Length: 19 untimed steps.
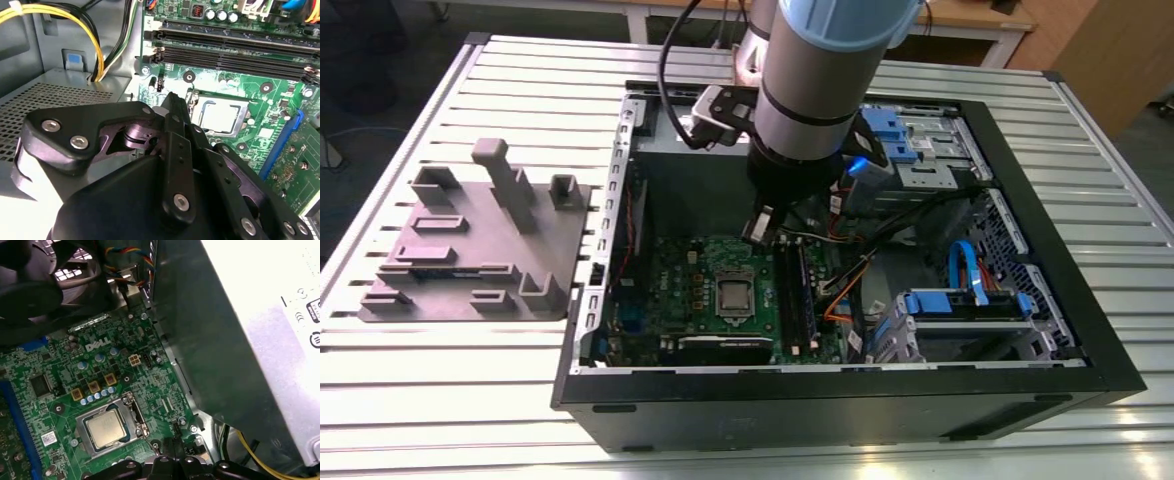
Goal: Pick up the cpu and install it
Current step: 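Install the first cpu locking lever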
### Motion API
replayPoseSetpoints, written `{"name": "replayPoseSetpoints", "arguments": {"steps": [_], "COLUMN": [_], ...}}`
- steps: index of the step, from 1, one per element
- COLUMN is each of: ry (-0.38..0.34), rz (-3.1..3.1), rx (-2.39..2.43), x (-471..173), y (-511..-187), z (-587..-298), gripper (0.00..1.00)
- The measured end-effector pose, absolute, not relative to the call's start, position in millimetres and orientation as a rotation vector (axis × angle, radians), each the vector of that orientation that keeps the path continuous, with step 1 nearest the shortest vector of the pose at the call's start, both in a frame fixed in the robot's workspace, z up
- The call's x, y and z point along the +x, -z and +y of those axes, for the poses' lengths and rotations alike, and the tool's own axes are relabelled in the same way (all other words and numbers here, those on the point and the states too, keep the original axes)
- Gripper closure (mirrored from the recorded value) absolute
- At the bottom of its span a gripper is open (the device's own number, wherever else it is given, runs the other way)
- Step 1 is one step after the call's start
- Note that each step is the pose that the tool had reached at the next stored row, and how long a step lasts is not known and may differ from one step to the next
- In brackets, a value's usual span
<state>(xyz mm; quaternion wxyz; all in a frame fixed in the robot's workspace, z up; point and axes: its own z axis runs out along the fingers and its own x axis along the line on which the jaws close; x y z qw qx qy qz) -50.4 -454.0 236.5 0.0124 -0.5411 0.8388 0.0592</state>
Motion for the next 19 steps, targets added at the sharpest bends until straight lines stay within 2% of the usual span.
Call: {"name": "replayPoseSetpoints", "arguments": {"steps": [19], "ry": [-0.186], "rz": [2.563], "rx": [-1.77], "x": [-50.6], "y": [-241.3], "z": [-455.4], "gripper": [0.9]}}
